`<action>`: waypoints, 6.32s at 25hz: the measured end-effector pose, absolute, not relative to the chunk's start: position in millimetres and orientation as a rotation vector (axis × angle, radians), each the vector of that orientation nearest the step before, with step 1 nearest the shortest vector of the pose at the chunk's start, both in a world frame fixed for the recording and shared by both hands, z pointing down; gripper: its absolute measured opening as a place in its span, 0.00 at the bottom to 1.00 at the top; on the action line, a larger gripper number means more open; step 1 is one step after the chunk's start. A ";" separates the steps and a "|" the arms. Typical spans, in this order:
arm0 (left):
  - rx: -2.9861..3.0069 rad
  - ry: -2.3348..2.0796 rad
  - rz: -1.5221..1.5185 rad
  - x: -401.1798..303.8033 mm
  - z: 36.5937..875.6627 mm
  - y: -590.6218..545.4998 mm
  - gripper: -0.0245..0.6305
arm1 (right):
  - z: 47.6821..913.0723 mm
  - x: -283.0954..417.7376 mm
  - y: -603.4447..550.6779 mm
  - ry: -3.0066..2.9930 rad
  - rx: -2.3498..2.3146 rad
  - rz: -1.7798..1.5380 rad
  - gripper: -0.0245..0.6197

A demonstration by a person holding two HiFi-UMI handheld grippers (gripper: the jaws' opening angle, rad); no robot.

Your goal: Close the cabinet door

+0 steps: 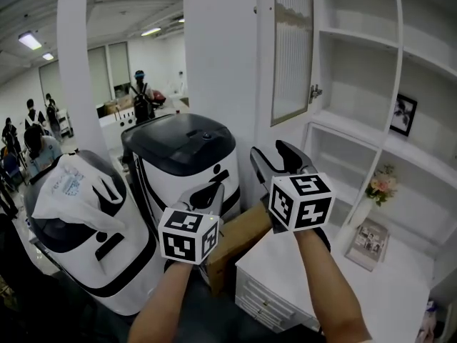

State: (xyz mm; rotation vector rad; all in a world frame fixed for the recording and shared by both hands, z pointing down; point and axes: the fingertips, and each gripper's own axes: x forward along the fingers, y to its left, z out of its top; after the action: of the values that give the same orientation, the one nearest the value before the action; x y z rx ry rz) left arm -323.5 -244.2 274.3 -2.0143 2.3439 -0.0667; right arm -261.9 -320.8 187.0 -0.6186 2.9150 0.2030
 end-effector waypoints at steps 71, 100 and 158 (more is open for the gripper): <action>-2.599 1.569 -0.060 -282.0 271.6 -326.5 0.04 | 177.5 -177.9 -364.8 2.604 -1.444 0.168 0.16; -2.632 1.456 -0.043 -149.4 251.0 -414.3 0.04 | 176.0 -44.8 -450.4 2.617 -1.385 0.150 0.16; -2.582 1.482 -0.067 -81.4 250.7 -547.1 0.04 | 172.3 19.0 -595.5 2.578 -1.443 0.210 0.21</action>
State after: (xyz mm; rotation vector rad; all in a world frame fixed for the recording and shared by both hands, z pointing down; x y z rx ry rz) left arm -81.4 -547.1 250.7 -2.5820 1.4820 -0.0665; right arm 19.0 -595.5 172.3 -1.4427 2.5777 0.2099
